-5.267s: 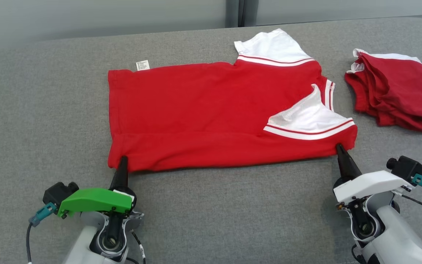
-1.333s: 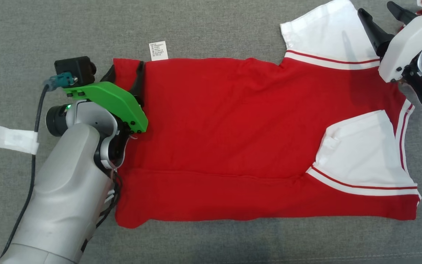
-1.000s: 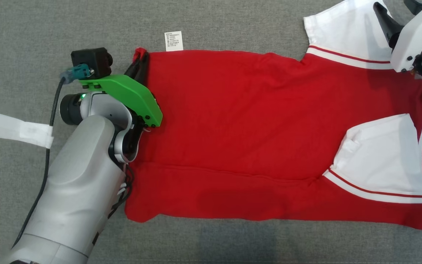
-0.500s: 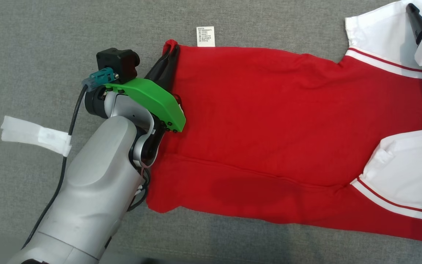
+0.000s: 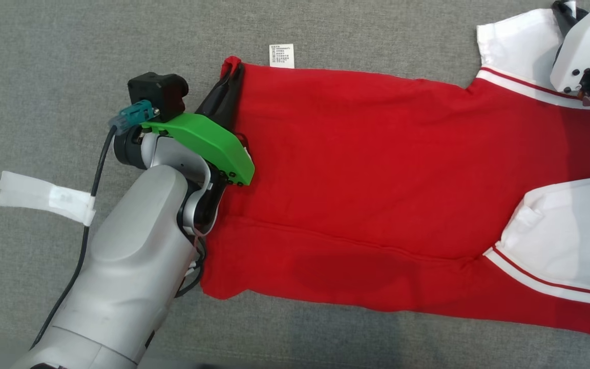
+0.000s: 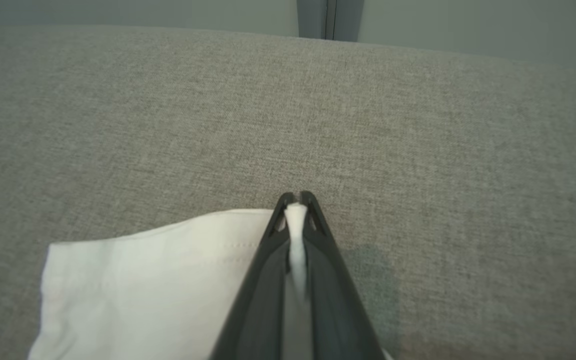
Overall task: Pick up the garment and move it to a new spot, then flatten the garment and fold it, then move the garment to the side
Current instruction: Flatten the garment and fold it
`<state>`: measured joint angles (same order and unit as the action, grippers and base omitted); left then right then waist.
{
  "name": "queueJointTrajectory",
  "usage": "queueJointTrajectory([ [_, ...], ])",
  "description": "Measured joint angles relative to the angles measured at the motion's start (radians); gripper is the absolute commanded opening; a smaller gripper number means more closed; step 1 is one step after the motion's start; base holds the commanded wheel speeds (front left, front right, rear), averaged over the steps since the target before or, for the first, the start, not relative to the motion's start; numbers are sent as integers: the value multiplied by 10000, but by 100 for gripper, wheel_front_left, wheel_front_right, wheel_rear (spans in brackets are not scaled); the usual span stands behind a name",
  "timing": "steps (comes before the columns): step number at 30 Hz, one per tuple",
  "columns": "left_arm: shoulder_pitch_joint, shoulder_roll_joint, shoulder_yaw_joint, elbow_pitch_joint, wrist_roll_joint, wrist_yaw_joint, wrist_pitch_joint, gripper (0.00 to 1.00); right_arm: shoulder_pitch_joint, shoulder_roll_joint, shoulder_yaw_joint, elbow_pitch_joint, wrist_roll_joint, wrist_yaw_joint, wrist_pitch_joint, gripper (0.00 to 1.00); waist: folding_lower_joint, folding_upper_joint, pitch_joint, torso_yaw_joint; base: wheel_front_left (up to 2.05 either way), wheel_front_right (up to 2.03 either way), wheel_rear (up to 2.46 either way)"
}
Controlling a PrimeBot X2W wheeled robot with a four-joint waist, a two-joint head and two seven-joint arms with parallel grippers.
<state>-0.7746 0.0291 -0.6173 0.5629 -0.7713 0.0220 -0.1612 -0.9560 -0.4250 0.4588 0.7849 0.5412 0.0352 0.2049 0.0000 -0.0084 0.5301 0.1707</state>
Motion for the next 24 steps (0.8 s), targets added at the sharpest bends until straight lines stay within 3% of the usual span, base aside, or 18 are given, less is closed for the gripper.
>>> queueJointTrajectory([
  [12, 285, 410, 391, 424, -180, -144, -295, 0, 136, 468, -228, 111, 234, 529, -1732, 0, 0, 0, -642, -580, 0, 0, 0],
  [24, 1458, 713, 380, 360, -265, -581, -581, 0, 1918, 573, -395, -242, 740, 788, -3833, 0, 0, 0, -1778, -1021, 0, 0, 0],
])
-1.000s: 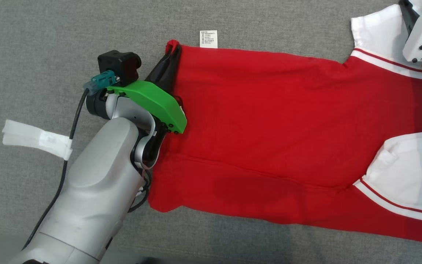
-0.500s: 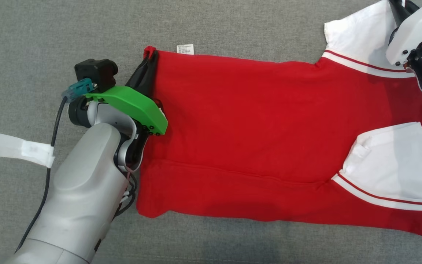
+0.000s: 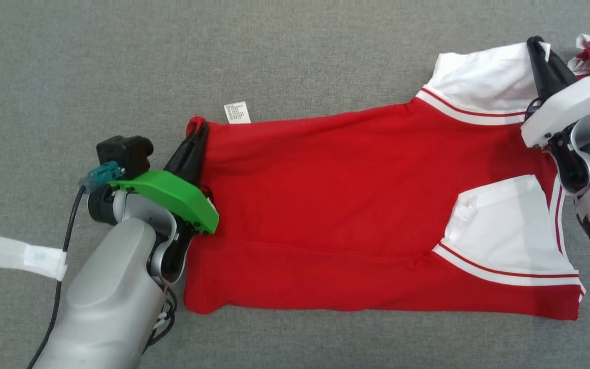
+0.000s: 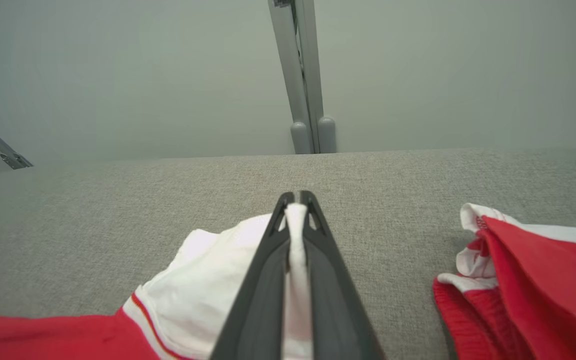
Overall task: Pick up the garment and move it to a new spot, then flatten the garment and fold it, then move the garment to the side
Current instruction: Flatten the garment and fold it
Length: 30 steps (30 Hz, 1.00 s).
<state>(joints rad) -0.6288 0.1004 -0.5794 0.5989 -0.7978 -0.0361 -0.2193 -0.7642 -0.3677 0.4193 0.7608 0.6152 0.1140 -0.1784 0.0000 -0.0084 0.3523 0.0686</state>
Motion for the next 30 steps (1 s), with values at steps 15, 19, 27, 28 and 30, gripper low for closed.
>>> queueJointTrajectory([
  [15, 2407, 460, 359, -991, -395, -2, -207, 0, 3328, 194, -422, -1273, 596, 4, -717, 0, 0, 0, -1671, -410, 0, 0, 0],
  [19, 3178, 453, 545, -1294, -654, 102, -209, 0, 4271, 288, -456, -1551, 734, 4, -717, 0, 0, 0, -1911, -598, 0, 0, 0],
  [27, 3963, 443, 573, -1758, -723, 290, -230, 0, 5240, 393, -305, -1950, 708, 2, -717, 0, 0, 0, -2027, -914, 0, 0, 0],
  [28, 4000, 449, 577, -1873, -721, 311, -236, 0, 5321, 357, -314, -2040, 704, 4, -717, 0, 0, 0, -2030, -923, 0, 0, 0],
  [30, 4113, 453, 631, -2008, -721, 407, -236, 0, 5466, 297, -353, -2240, 660, 2, -719, 0, -1, 0, -2029, -927, 0, 0, 0],
])
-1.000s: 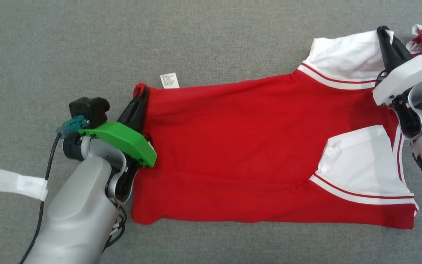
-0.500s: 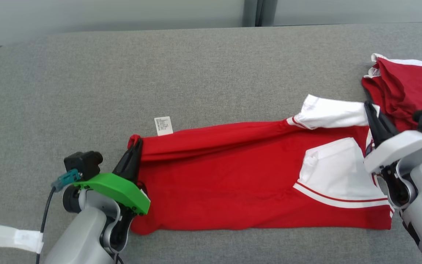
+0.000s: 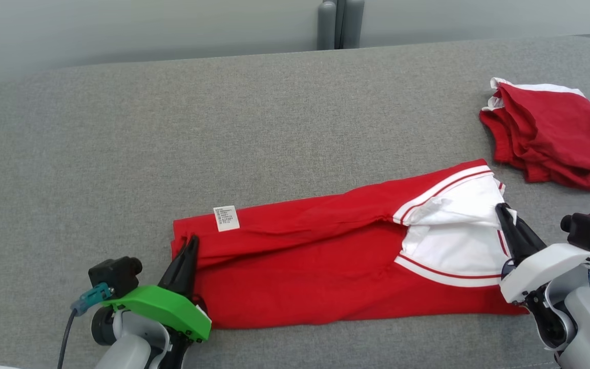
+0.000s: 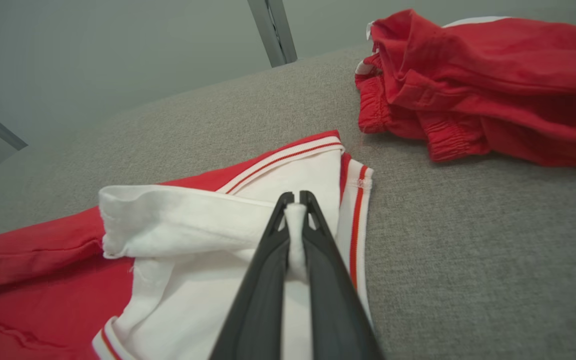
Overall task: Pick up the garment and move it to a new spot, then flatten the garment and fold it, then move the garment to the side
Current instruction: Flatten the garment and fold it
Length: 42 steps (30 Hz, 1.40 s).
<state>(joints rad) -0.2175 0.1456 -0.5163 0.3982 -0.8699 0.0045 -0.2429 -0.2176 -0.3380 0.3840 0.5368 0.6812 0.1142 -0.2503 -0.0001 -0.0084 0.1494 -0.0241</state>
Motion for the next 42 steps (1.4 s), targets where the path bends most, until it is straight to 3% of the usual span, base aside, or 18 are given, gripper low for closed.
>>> queueJointTrajectory([
  [13, 1057, 351, 255, -752, 19, 408, -48, 0, 1079, -35, -219, -892, -153, -113, 0, 0, 0, 0, -2, -4, 0, 0, 0],
  [14, 1115, 351, 236, -773, 19, 408, -48, 0, 1155, -8, -221, -895, -146, -113, 0, 9, 0, 0, -3, -8, 0, 0, 0],
  [15, 1181, 353, 209, -784, 19, 410, -48, 30, 1237, 17, -213, -894, -140, -113, 0, 32, 0, 0, -4, -12, 0, 0, 0],
  [16, 1231, 355, 169, -786, 19, 410, -48, 47, 1313, 38, -174, -878, -132, -113, 0, 42, 0, 0, -7, -17, 0, 0, 0],
  [17, 1269, 362, 113, -788, 19, 412, -46, 97, 1401, 56, -155, -874, -132, -113, 0, 86, 0, 0, -12, -22, 0, 0, 0],
  [18, 1314, 376, 46, -800, 19, 412, -44, 100, 1486, 65, -121, -867, -132, -111, 0, 100, 0, 0, -18, -28, 0, 0, 0],
  [30, 2432, 1012, 694, -1141, -173, 792, 35, 100, 2506, -393, -569, -826, -132, -548, 0, 100, 0, 0, -249, -105, 0, 0, 0],
  [42, 2362, 911, 848, -2815, 316, 840, -52, 100, 2262, -709, -880, -1386, -29, -554, 257, 100, 0, 0, -765, 257, 0, 0, 0],
])
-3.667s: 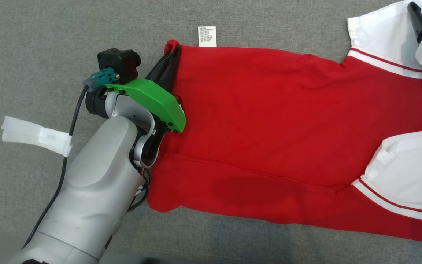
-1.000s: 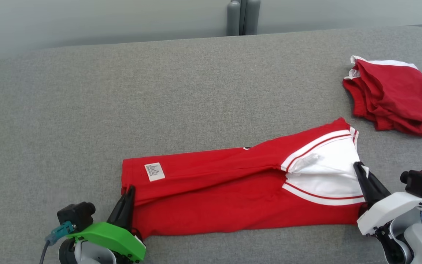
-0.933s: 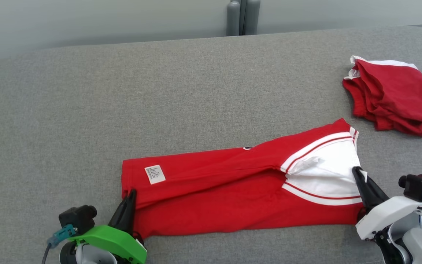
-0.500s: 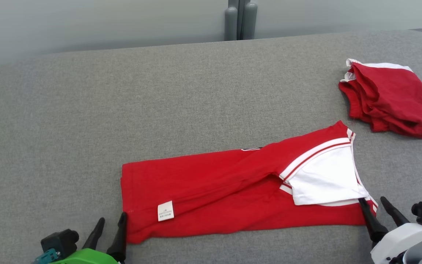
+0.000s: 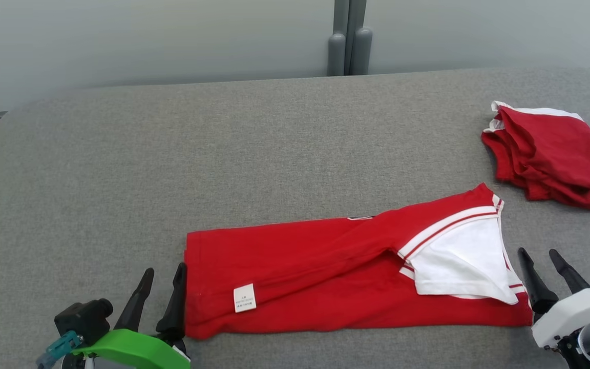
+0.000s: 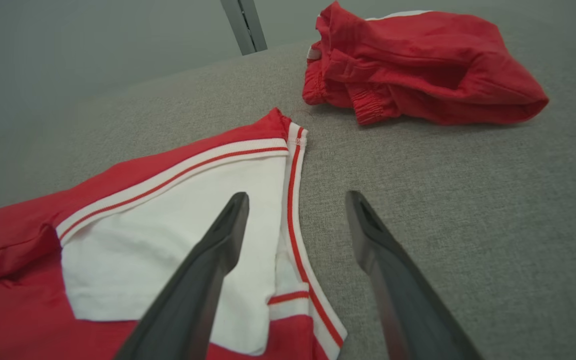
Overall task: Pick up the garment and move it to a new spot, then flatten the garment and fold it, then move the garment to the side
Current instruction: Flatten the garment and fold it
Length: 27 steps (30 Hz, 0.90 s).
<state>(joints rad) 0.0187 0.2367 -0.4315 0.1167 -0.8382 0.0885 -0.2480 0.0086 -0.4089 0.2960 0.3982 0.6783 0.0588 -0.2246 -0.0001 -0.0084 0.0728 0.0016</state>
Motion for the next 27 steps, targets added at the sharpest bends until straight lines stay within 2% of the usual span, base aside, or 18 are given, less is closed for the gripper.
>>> queueJointTrajectory([
  [7, 5, -40, -71, -433, 301, 82, -6, 100, -391, 81, 311, 387, 102, -6, 915, 100, 0, 0, 0, 381, 0, 0, 0],
  [16, 28, -48, 54, -736, 410, 176, -6, 100, -638, 188, 33, 1060, 550, -253, 1442, 100, 0, 0, 286, 932, 0, 0, 0],
  [27, 151, -56, 330, -1028, 464, 188, -6, 100, -1050, 458, -8, 1595, 1068, -150, 1862, 100, 1, 0, 547, 1242, 0, 0, 0],
])
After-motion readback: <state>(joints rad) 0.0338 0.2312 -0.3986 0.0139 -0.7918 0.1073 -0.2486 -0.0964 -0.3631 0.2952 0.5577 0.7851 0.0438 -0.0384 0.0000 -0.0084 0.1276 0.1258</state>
